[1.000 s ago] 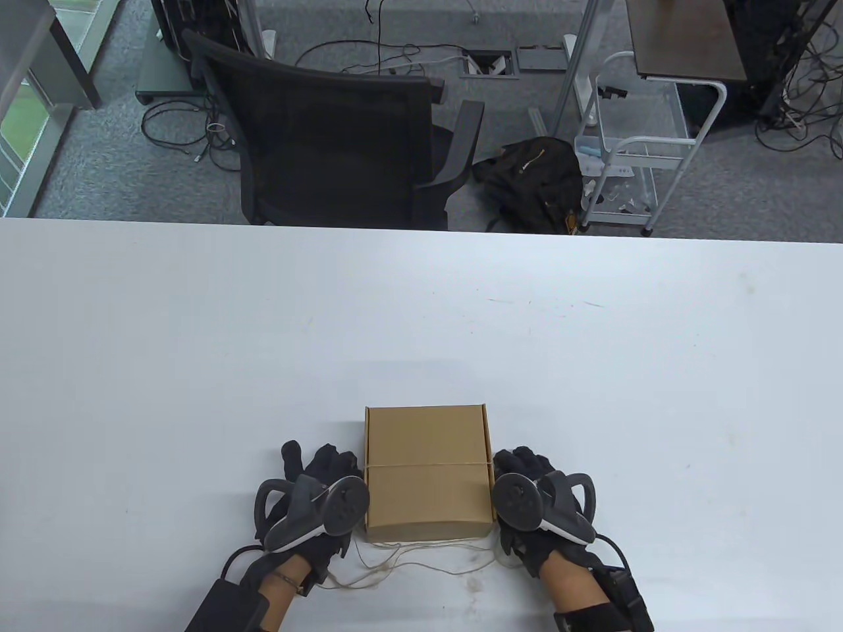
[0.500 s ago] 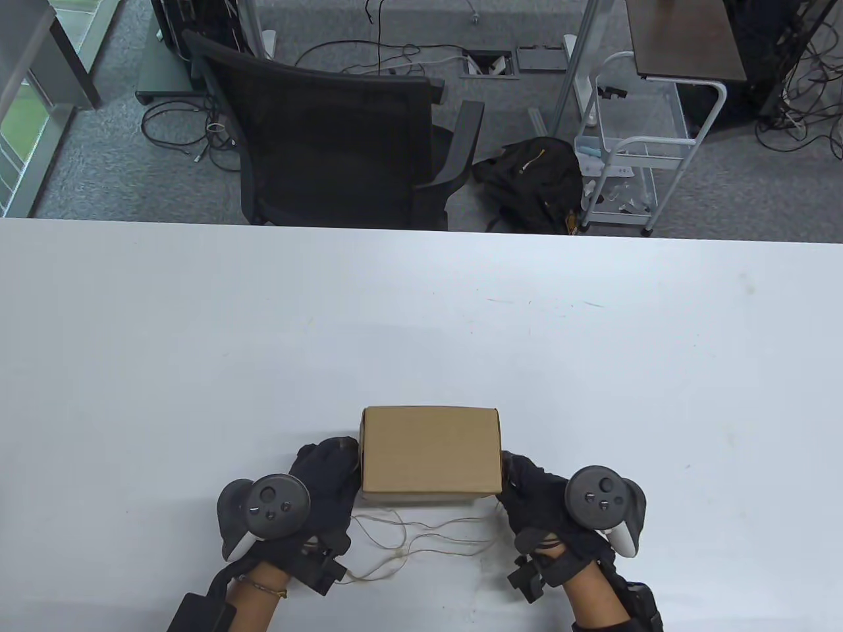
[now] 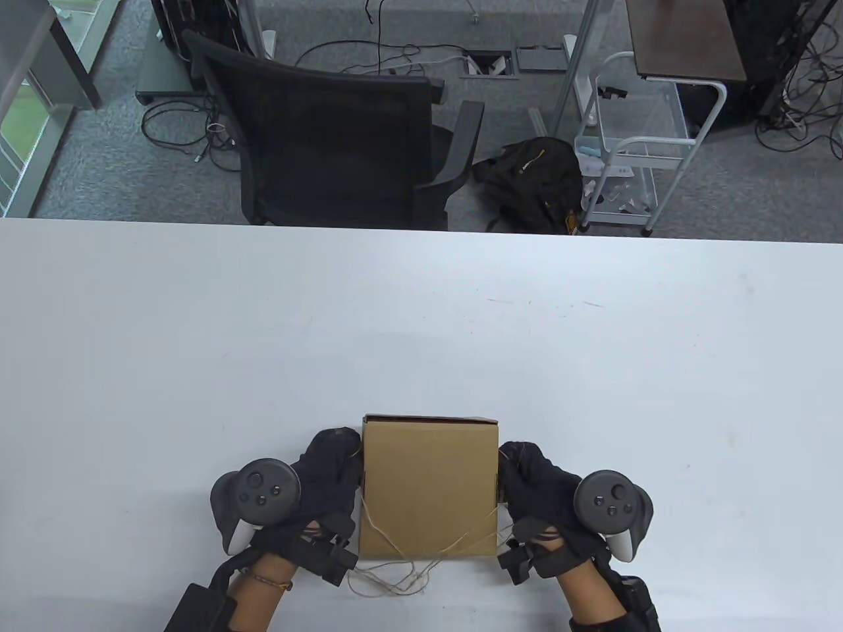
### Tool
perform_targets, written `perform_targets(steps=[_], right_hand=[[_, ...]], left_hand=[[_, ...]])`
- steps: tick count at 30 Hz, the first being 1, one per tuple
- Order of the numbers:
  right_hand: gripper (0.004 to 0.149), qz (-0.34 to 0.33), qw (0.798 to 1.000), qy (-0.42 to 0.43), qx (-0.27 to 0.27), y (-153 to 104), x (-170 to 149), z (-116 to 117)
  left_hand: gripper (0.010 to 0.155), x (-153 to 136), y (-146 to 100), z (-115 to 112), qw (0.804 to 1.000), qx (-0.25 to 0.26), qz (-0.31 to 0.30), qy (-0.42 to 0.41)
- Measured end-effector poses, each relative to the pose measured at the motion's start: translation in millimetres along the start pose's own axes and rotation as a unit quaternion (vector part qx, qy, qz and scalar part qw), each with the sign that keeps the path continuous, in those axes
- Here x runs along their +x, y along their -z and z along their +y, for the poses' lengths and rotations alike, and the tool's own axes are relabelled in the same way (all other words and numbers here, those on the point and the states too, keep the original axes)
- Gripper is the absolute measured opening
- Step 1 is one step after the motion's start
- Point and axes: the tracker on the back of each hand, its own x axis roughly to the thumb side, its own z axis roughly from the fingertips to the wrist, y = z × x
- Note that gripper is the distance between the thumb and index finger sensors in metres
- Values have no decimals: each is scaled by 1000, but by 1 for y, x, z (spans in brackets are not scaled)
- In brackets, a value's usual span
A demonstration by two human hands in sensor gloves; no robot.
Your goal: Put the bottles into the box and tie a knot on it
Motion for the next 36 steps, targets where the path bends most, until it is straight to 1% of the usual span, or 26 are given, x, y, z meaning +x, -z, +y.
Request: perform_targets(steps=[2, 3, 5, 6, 7, 8, 9, 10, 11, 13, 15, 17, 19, 21, 24, 25, 27, 28, 29, 30, 31, 33, 34, 35, 36], right_hand=[[41, 26, 999, 1, 18, 2, -10, 5], [41, 25, 1000, 13, 8, 3, -15, 7], [41, 58, 998, 18, 33, 5, -19, 12], [41, 56, 998, 11, 39, 5, -21, 13], [41, 47, 998, 7, 27, 5, -23, 12], [40, 53, 998, 19, 34, 6, -23, 11], [40, 61, 997, 26, 36, 5, -23, 10], [40, 63, 998, 20, 23, 3, -21, 7], [39, 56, 998, -6, 2, 2, -16, 3], [40, 37, 997, -67, 10, 1, -6, -2], [40, 26, 995, -98, 9, -2, 4, -3], [40, 20, 996, -82, 39, -4, 9, 0], [41, 14, 996, -73, 45, -8, 14, 2], [42, 10, 994, -89, 60, -10, 17, 3], [43, 5, 991, -88, 98, -11, 22, 4], [42, -7, 991, -90, 101, -11, 24, 4], [42, -25, 985, -130, 113, -12, 31, 3], [42, -49, 981, -151, 114, -14, 36, 3], [41, -78, 976, -170, 111, -14, 42, 4], [42, -90, 973, -188, 98, -16, 47, 3], [42, -117, 964, -227, 76, -18, 53, 2], [43, -187, 945, -265, 47, -21, 63, 3], [44, -216, 934, -283, 33, -22, 66, 3], [45, -246, 925, -289, 31, -23, 68, 5], [45, -265, 918, -295, 25, -23, 68, 6]], left_hand=[[48, -8, 5, -7, 1000, -10, 11, 8], [48, -14, 8, -11, 999, -20, 31, -5], [49, -21, 11, -17, 997, -39, 60, -34], [50, -25, 12, -18, 996, -42, 71, -43], [50, -27, 13, -17, 994, -41, 72, -68], [49, -29, 14, -16, 993, -47, 79, -79], [50, -29, 14, -15, 993, -51, 79, -73], [50, -27, 13, -12, 995, -43, 73, -57], [50, -24, 12, -10, 997, -34, 65, -28], [49, -18, 9, -6, 999, -17, 47, 22], [47, -9, 5, -3, 997, -1, 40, 63], [47, -1, 2, -3, 995, 10, 30, 95], [47, 8, -4, -4, 991, 34, 23, 125], [48, 15, -7, -5, 983, 50, 1, 176], [48, 19, -12, -9, 981, 56, -10, 185], [49, 19, -13, -9, 979, 62, -12, 195], [52, 22, -14, -10, 974, 58, -30, 218], [52, 23, -15, -9, 974, 68, -41, 210], [52, 25, -15, -10, 976, 63, -53, 202], [53, 27, -15, -10, 976, 57, -62, 199], [53, 28, -15, -12, 976, 56, -59, 201], [55, 30, -14, -17, 969, 45, -65, 232], [56, 31, -13, -20, 962, 46, -81, 258], [55, 32, -12, -23, 952, 47, -96, 288], [54, 33, -11, -24, 946, 45, -104, 304]])
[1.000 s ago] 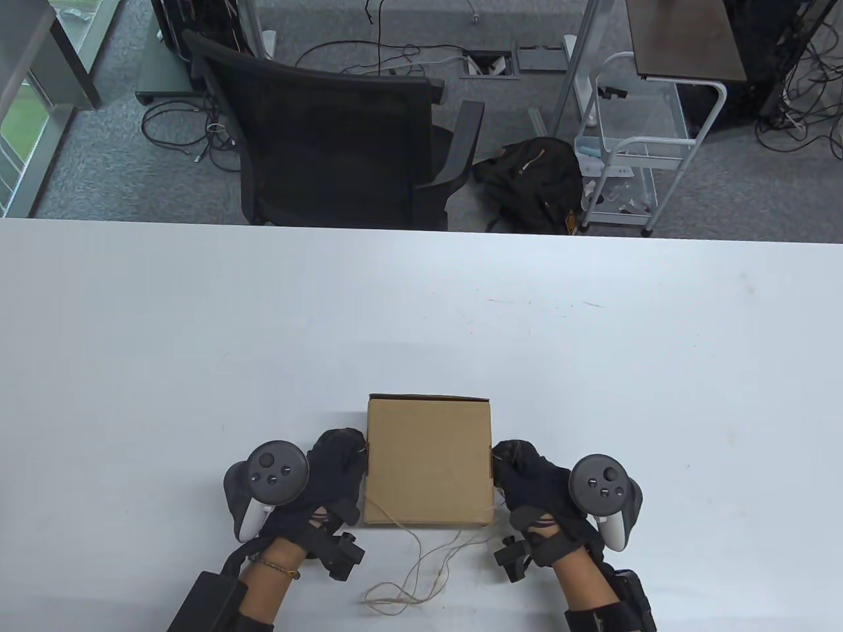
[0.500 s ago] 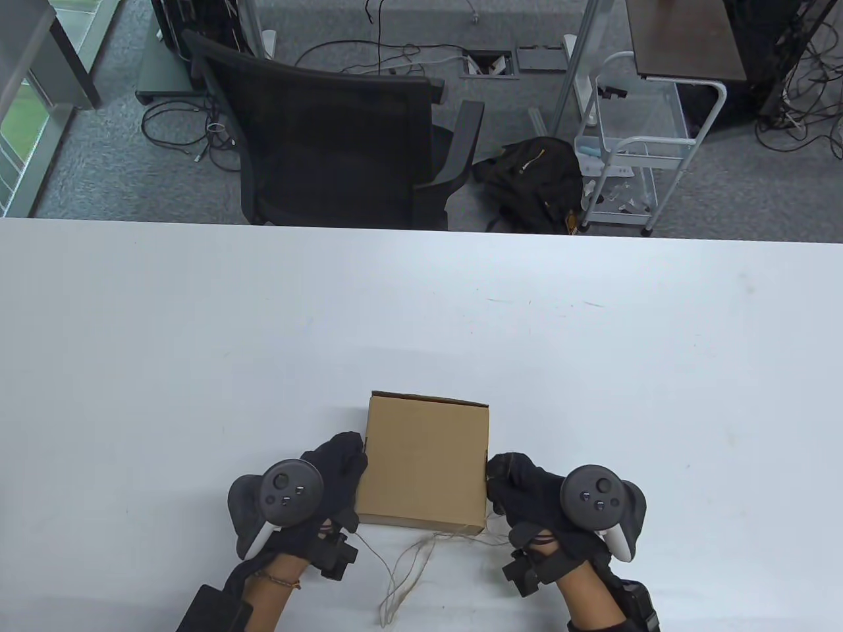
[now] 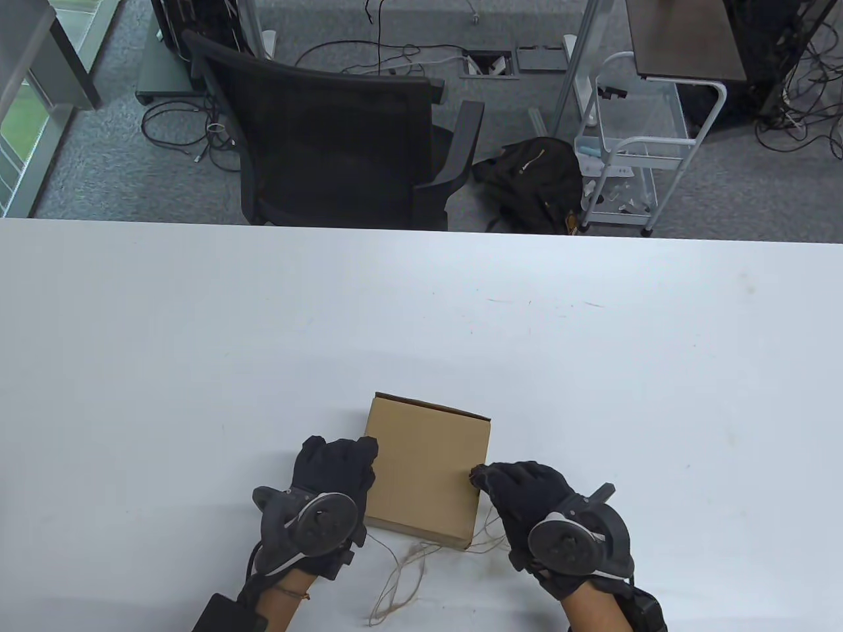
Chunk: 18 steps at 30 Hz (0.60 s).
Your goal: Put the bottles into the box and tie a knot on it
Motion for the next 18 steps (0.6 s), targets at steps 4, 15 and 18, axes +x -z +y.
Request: perform_targets(steps=[4, 15, 18], right_hand=[[44, -36, 999, -18, -19, 5, -2, 10], [38, -1, 998, -57, 10, 16, -12, 26], [38, 55, 997, 35, 50, 16, -22, 31]], left_hand=[[52, -4, 8, -6, 999, -4, -13, -34], [52, -16, 17, -15, 994, 2, -52, -98], [53, -9, 13, -13, 996, 13, -69, -55]])
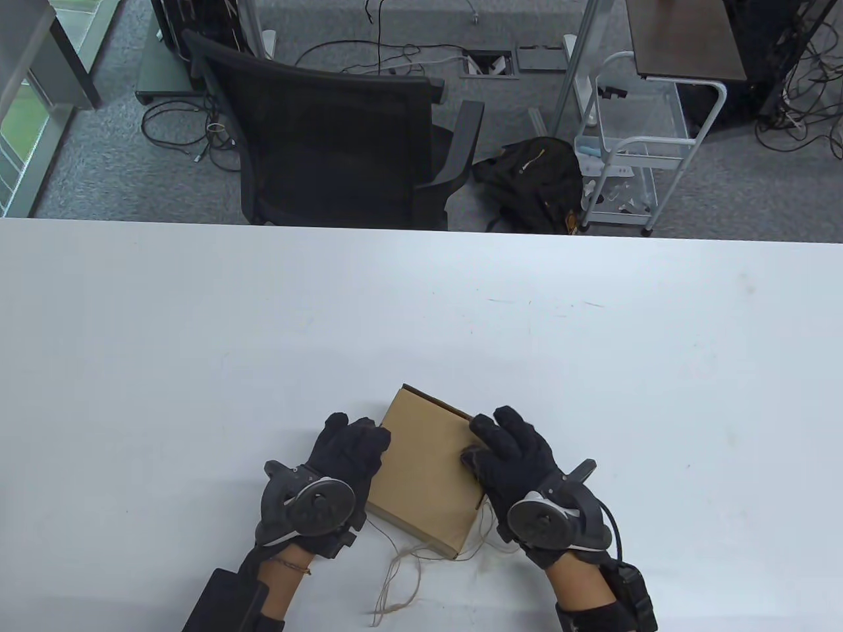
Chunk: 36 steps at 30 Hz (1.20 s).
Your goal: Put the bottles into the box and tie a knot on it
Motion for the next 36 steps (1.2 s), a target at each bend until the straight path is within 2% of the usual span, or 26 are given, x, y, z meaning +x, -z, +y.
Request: perform_targets(steps=[1, 2, 5, 9, 13, 16, 22, 26, 29, 32, 36], right_hand=[[39, 12, 999, 30, 16, -1, -3, 1], [39, 23, 998, 54, 1, -3, -4, 1], [39, 19, 999, -27, -5, -4, 3, -4], [39, 10, 991, -136, -4, -6, 28, -5], [40, 6, 982, -188, -3, -8, 44, -6], [40, -11, 981, -195, -6, -11, 53, -6], [38, -43, 990, -128, -26, -15, 54, -9], [38, -39, 988, -140, -59, -12, 44, -16], [38, -11, 991, -108, -79, -6, 27, -15], [38, 34, 994, -66, -77, -1, 6, -11], [39, 91, 995, 2, -38, 0, -16, -4]], left_hand=[[53, 2, 0, 1, 1000, 0, -4, 12], [54, 4, -1, 5, 1000, 4, -6, 18], [53, 13, -2, 12, 1000, 12, -9, -18], [55, 23, -6, 14, 1000, 15, -3, 16], [55, 26, -11, 14, 1000, 11, 14, -5], [56, 27, -14, 14, 999, 6, 25, -20], [52, 29, -11, 4, 999, -22, 1, -44], [47, 31, -7, -1, 998, -31, -31, -35], [44, 33, -3, -4, 997, -42, -66, -24], [44, 23, 1, -5, 991, -49, -84, -91], [45, 19, 0, -5, 988, -55, -98, -110]])
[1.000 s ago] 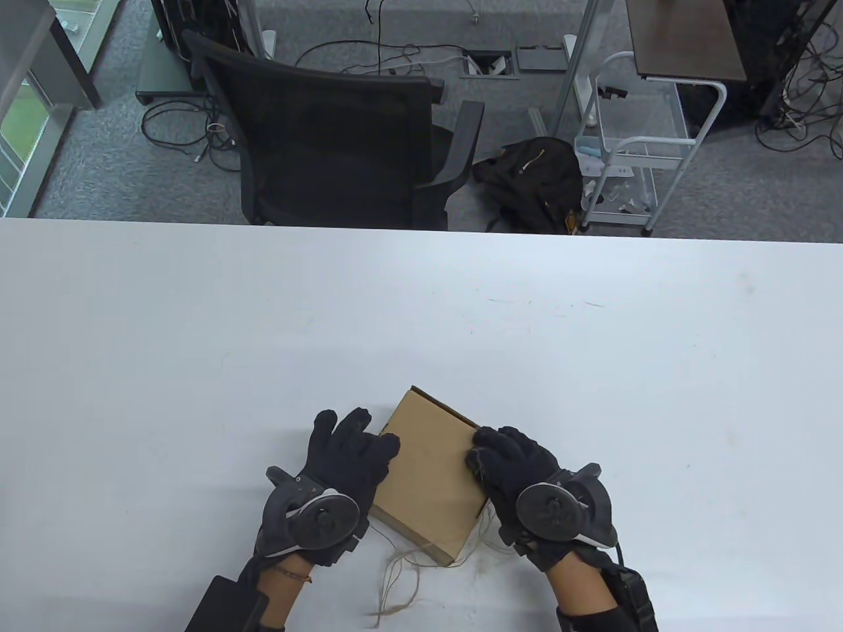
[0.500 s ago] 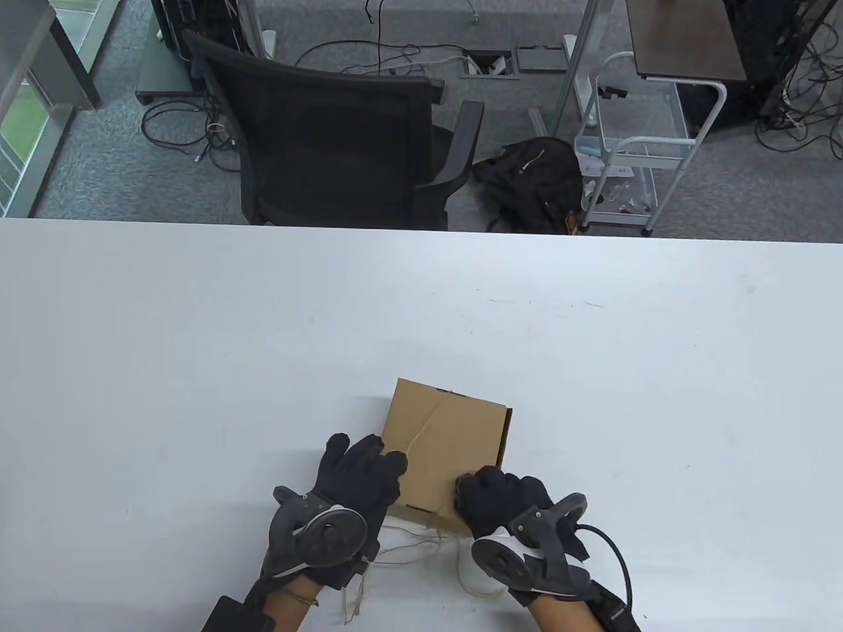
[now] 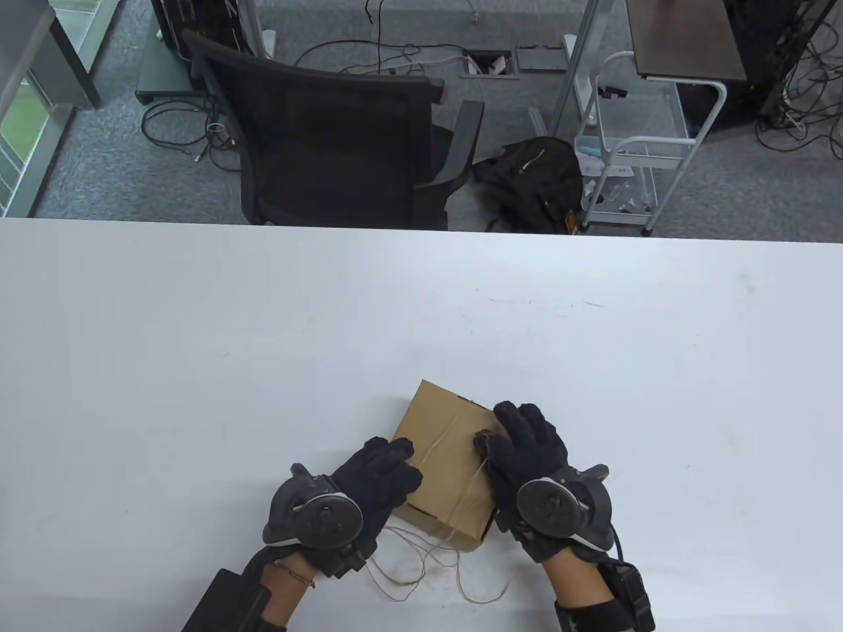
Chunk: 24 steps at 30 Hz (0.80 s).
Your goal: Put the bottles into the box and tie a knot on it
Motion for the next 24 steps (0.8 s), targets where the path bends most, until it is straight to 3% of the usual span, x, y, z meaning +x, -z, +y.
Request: perform_targets(steps=[2, 4, 8, 13, 20, 24], right_hand=[[39, -2, 998, 67, 13, 3, -8, 4], [39, 17, 997, 76, 10, 0, -8, 1], [38, -8, 998, -67, 2, -6, 11, -7], [38, -27, 987, -155, 15, -15, 31, -10], [37, -51, 988, -140, 26, -26, 47, -15], [37, -56, 995, -63, 58, -28, 52, -14]], left_hand=[[45, -2, 0, 1, 1000, 2, -1, -3], [46, -1, -1, -1, 1000, 13, 8, -1], [48, 5, -4, 4, 998, 30, 13, 60], [49, 8, -12, 12, 996, 59, 22, 70], [49, 13, -16, 12, 993, 64, 40, 91], [49, 14, -17, 10, 992, 69, 57, 92]])
